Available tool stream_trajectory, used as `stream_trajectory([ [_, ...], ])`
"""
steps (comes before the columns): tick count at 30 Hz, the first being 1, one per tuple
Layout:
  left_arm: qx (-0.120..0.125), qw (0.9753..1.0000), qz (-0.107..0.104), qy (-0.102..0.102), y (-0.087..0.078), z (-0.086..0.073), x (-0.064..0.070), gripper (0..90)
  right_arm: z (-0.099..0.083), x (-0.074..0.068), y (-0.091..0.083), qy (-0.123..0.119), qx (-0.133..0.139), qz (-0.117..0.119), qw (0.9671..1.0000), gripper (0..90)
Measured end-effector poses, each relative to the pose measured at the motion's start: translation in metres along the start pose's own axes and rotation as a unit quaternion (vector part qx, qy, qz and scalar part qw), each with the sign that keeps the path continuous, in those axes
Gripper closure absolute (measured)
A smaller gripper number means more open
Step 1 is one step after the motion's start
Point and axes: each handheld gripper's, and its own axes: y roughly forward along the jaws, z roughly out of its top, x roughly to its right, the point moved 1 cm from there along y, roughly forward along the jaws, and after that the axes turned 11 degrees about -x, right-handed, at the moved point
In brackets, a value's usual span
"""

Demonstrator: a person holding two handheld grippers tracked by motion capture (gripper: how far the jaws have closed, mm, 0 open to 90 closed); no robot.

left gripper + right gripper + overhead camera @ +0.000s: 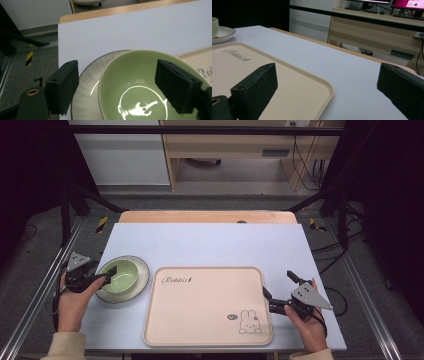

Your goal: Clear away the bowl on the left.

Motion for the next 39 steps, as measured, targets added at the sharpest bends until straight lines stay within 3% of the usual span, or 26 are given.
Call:
stream_trajectory([
  [2, -0.005, 0.9999, -0.004, -0.011, 0.002, -0.002, -0.001, 24.2, -0.001, 0.002, 0.0, 0.003, 0.0, -0.001, 1.0, 3.2],
  [13, -0.047, 0.9985, -0.006, -0.028, 0.013, -0.008, -0.005, 38.2, -0.002, 0.001, -0.001, 0.003, -0.008, -0.002, 1.0, 3.2],
  [24, -0.087, 0.9958, -0.011, -0.027, 0.02, -0.005, -0.009, 51.0, -0.007, 0.005, -0.01, 0.003, -0.011, -0.013, 0.9999, 3.2],
  [27, -0.087, 0.9954, -0.004, -0.041, 0.017, -0.004, -0.012, 56.9, -0.008, 0.005, -0.012, 0.005, -0.013, -0.015, 0.9998, 3.2],
  [39, -0.143, 0.9889, -0.004, -0.04, 0.018, -0.006, -0.013, 71.5, -0.009, 0.004, -0.012, 0.005, -0.015, -0.013, 0.9998, 3.2],
])
